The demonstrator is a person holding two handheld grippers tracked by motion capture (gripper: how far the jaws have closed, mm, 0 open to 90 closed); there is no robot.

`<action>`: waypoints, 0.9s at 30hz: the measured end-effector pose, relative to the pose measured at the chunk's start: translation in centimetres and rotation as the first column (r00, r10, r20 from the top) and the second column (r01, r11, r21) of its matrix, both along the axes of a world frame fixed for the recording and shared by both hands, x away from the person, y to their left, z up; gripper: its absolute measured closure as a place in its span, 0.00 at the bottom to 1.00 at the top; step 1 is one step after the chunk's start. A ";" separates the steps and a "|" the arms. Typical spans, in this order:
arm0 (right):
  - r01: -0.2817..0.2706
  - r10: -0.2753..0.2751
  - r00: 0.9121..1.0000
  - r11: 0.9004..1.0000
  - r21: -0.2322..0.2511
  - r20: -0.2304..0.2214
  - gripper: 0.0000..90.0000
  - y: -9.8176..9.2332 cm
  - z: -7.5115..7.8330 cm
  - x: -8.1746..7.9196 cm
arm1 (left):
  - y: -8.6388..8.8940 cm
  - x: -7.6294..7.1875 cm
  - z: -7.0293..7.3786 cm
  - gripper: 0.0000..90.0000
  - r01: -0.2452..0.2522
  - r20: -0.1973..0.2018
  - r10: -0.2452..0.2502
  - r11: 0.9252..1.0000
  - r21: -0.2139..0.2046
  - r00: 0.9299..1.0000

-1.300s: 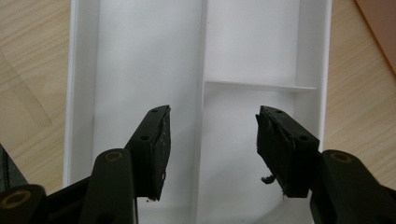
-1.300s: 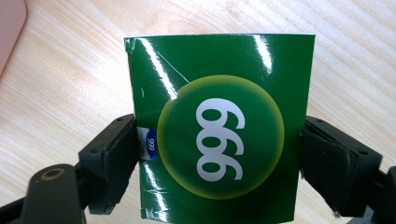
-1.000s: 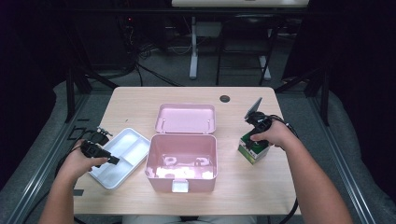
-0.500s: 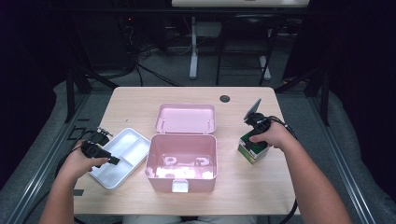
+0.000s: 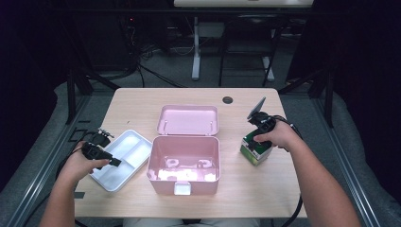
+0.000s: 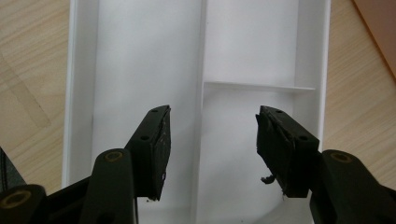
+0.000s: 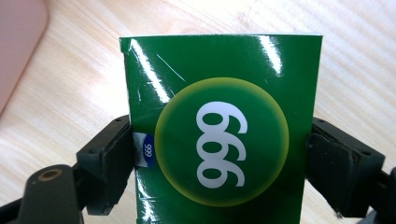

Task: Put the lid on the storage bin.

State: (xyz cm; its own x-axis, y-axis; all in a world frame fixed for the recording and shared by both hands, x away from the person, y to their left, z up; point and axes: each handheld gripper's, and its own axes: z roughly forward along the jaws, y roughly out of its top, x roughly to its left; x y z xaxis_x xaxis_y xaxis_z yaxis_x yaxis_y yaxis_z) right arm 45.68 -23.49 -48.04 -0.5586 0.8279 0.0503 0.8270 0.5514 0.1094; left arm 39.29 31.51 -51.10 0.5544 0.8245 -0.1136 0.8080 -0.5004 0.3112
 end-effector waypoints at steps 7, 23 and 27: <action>-0.048 0.048 0.999 0.999 0.000 0.010 0.18 0.6 1.9 -0.4 | 0.2 0.0 0.2 0.50 -0.002 0.008 0.002 1.000 -0.003 1.000; -0.632 0.634 0.770 0.773 -0.052 0.078 0.18 3.8 6.9 -4.0 | 0.5 0.0 0.1 0.50 -0.006 0.015 0.006 1.000 -0.011 1.000; -0.694 0.695 0.716 0.719 -0.046 0.063 0.18 5.0 7.9 -5.0 | 0.7 0.0 0.1 0.50 -0.012 0.015 0.012 1.000 -0.014 1.000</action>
State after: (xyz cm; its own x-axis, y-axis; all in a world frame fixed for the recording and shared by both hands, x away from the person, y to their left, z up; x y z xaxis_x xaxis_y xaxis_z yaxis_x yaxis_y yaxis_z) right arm 40.69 -18.49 -40.11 -0.9783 0.2058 -0.0231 0.2009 0.9702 0.1358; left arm 39.31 32.19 -51.04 0.5460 0.8296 -0.1165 0.8091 -0.4862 0.3300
